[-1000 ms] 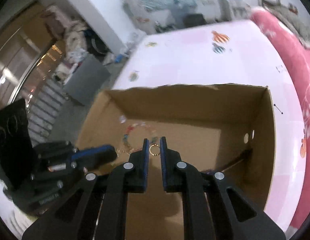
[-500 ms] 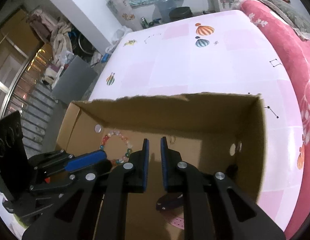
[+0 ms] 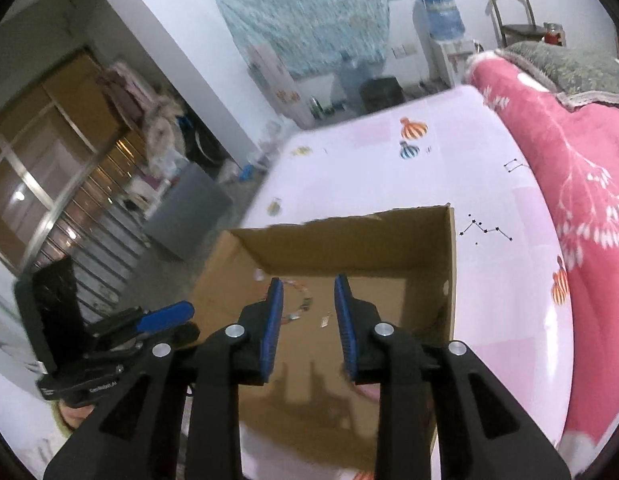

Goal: Organize jewelry
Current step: 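Open both grippers above the box to drop the charm and ring, then lift both tools out of the box and back over the table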

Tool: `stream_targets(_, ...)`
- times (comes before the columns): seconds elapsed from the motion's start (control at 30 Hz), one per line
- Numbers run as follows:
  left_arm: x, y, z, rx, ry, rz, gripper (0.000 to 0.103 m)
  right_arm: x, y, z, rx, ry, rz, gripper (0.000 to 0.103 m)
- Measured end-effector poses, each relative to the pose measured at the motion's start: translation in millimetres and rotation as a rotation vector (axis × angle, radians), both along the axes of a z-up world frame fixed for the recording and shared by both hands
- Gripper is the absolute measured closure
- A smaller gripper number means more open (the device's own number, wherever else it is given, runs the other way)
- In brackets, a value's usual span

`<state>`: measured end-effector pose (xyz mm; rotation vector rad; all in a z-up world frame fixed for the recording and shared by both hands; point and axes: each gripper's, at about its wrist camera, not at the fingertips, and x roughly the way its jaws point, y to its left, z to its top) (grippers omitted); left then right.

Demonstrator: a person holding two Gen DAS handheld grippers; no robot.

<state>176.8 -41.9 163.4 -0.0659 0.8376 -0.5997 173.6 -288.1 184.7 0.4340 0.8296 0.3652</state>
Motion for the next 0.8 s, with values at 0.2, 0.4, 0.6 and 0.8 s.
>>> stream_targets(0.2, -78.6, 34.6, 7.0, -0.031, -0.067, 0.033, 0.027, -80.9, 6.6, 16.9, 0.054, -0.131, -0.026, 0.049)
stream_targets(0.4, -125.6, 46.5, -19.8, 0.01, 0.002, 0.107, 0.026, -140.6, 17.4, -5.3, 0.059, -0.145, -0.049, 0.04)
stream_targets(0.6, -146.2, 37.4, -45.4, 0.05, 0.019, 0.152, 0.024, -175.9, 25.7, -35.7, -0.1, -0.107, -0.105, 0.037)
stream_targets(0.8, -143.4, 20.0, -66.7, 0.119, 0.037, 0.161, 0.023, -191.3, 24.5, -53.4, -0.232, -0.082, -0.145, 0.023)
